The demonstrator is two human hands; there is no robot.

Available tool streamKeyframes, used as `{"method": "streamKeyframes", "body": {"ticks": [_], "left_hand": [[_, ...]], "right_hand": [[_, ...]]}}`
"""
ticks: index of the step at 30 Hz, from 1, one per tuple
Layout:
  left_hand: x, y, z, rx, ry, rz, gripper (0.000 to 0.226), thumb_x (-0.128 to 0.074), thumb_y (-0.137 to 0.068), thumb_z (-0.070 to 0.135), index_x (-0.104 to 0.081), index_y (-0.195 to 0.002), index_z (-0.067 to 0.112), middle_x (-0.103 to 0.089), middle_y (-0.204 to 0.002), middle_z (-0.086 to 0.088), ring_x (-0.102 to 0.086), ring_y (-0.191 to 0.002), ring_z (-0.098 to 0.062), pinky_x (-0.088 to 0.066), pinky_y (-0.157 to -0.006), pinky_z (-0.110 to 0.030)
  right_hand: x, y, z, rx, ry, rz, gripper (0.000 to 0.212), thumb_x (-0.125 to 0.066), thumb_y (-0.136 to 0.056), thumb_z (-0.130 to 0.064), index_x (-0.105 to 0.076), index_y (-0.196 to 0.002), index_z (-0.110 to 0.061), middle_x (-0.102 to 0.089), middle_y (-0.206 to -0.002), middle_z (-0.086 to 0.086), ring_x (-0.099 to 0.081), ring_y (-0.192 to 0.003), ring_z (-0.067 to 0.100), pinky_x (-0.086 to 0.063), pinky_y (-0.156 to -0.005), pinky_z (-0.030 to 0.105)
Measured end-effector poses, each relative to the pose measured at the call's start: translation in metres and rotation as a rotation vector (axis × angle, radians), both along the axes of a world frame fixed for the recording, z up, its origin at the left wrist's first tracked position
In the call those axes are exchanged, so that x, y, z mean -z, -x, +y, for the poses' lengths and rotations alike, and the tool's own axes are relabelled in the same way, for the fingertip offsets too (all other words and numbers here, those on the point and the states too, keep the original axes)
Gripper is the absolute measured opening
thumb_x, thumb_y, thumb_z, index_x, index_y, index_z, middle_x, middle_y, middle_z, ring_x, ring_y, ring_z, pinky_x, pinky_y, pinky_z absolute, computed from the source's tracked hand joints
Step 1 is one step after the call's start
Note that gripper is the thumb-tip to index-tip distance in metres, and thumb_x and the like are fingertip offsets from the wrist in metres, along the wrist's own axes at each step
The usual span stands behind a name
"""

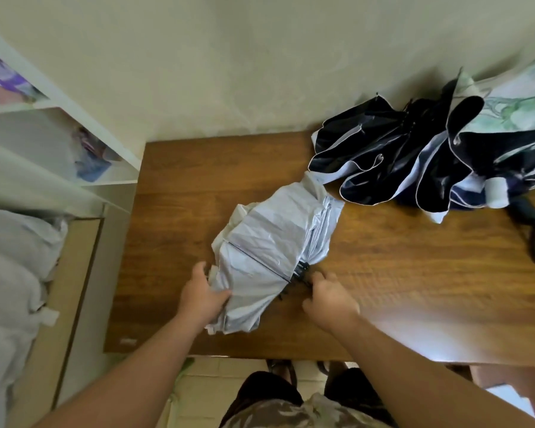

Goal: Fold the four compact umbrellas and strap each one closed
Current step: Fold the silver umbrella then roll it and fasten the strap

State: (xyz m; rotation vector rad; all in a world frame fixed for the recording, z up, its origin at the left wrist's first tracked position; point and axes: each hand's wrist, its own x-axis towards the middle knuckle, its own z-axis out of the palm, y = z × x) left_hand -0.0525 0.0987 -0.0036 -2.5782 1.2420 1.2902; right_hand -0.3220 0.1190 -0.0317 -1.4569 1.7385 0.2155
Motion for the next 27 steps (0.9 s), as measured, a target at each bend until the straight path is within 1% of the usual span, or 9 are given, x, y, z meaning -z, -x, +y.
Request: {"method": "streamKeyframes", "body": {"ticks": [2, 4, 8, 11, 15, 19, 23, 25, 27], "left_hand": [[-0.008, 0.015, 0.004, -0.194, -0.078, 0.178, 0.056, -0.08, -0.093, 0.025, -0.052, -0.142, 0.019, -0.067, -0.127, -0.009, -0.068, -0.103, -0.029, -0.062, -0.081, -0.047], [-0.026, 0.029, 0.004, -0.342, -0.126, 0.346, 0.031, -0.074, -0.099, 0.02, -0.067, -0.127, 0.011, -0.077, -0.109, -0.011, -0.074, -0.098, -0.032, -0.063, -0.088, -0.052], [-0.074, 0.05, -0.008, -0.487, -0.024, 0.572, 0.024, -0.072, -0.1, 0.02, -0.07, -0.123, 0.014, -0.081, -0.102, -0.008, -0.077, -0.1, -0.029, -0.062, -0.083, -0.043], [-0.106, 0.062, -0.02, -0.514, 0.095, 0.675, 0.031, -0.069, -0.102, 0.018, -0.064, -0.132, 0.025, -0.075, -0.119, -0.008, -0.076, -0.105, -0.029, -0.064, -0.085, -0.047], [-0.137, 0.067, -0.038, -0.371, 0.166, 0.808, 0.058, -0.072, -0.098, 0.012, -0.052, -0.14, 0.046, -0.074, -0.125, -0.011, -0.076, -0.107, -0.032, -0.06, -0.096, -0.055], [-0.151, 0.064, -0.056, -0.261, 0.194, 0.821, 0.042, -0.064, -0.102, 0.006, -0.064, -0.137, 0.029, -0.078, -0.112, -0.013, -0.076, -0.098, -0.026, -0.062, -0.088, -0.043], [-0.142, 0.044, -0.077, -0.252, 0.182, 1.053, 0.063, -0.055, -0.096, -0.019, -0.062, -0.14, 0.026, -0.07, -0.136, -0.007, -0.068, -0.125, -0.026, -0.052, -0.11, -0.046], [-0.138, 0.031, -0.082, -0.008, 0.18, 1.023, 0.079, -0.054, -0.09, -0.027, -0.058, -0.143, 0.032, -0.059, -0.149, 0.004, -0.058, -0.138, -0.019, -0.047, -0.116, -0.04], [-0.128, 0.017, -0.08, 0.397, 0.139, 0.818, 0.083, -0.063, -0.09, -0.018, -0.055, -0.144, 0.044, -0.051, -0.154, 0.015, -0.052, -0.139, -0.004, -0.047, -0.11, -0.022]], "right_hand": [[-0.001, 0.019, -0.007, 0.004, 0.007, -0.008, 0.044, -0.055, -0.091, -0.014, -0.045, -0.134, -0.013, -0.053, -0.134, 0.014, -0.056, -0.12, 0.036, -0.05, -0.093, 0.041], [-0.005, 0.04, -0.014, 0.004, 0.019, -0.038, 0.048, -0.054, -0.09, -0.015, -0.043, -0.136, -0.017, -0.061, -0.126, 0.014, -0.06, -0.115, 0.035, -0.051, -0.087, 0.038], [-0.016, 0.069, -0.031, -0.041, 0.052, -0.093, 0.042, -0.061, -0.096, -0.036, -0.052, -0.136, -0.029, -0.07, -0.116, 0.005, -0.066, -0.105, 0.03, -0.055, -0.084, 0.038], [-0.02, 0.08, -0.046, -0.041, 0.087, -0.104, 0.029, -0.06, -0.1, -0.041, -0.064, -0.127, -0.032, -0.071, -0.121, 0.0, -0.066, -0.107, 0.027, -0.054, -0.088, 0.037], [-0.022, 0.083, -0.053, -0.03, 0.109, -0.09, 0.027, -0.054, -0.103, -0.033, -0.067, -0.125, -0.029, -0.071, -0.121, 0.001, -0.065, -0.107, 0.026, -0.052, -0.088, 0.035], [-0.021, 0.075, -0.051, 0.014, 0.167, -0.088, 0.025, -0.052, -0.103, -0.028, -0.067, -0.124, -0.026, -0.069, -0.121, 0.007, -0.064, -0.11, 0.029, -0.047, -0.085, 0.033], [-0.029, 0.058, -0.042, 0.094, 0.143, -0.099, 0.022, -0.053, -0.105, -0.038, -0.068, -0.117, -0.027, -0.071, -0.111, 0.0, -0.065, -0.1, 0.024, -0.046, -0.079, 0.032], [-0.036, 0.048, -0.035, 0.123, 0.12, -0.11, 0.02, -0.056, -0.104, -0.04, -0.069, -0.115, -0.03, -0.072, -0.108, -0.003, -0.065, -0.097, 0.022, -0.05, -0.081, 0.034], [-0.042, 0.038, -0.028, 0.146, 0.118, -0.105, 0.018, -0.057, -0.103, -0.04, -0.068, -0.114, -0.029, -0.07, -0.107, -0.004, -0.064, -0.097, 0.021, -0.05, -0.083, 0.033]]}}
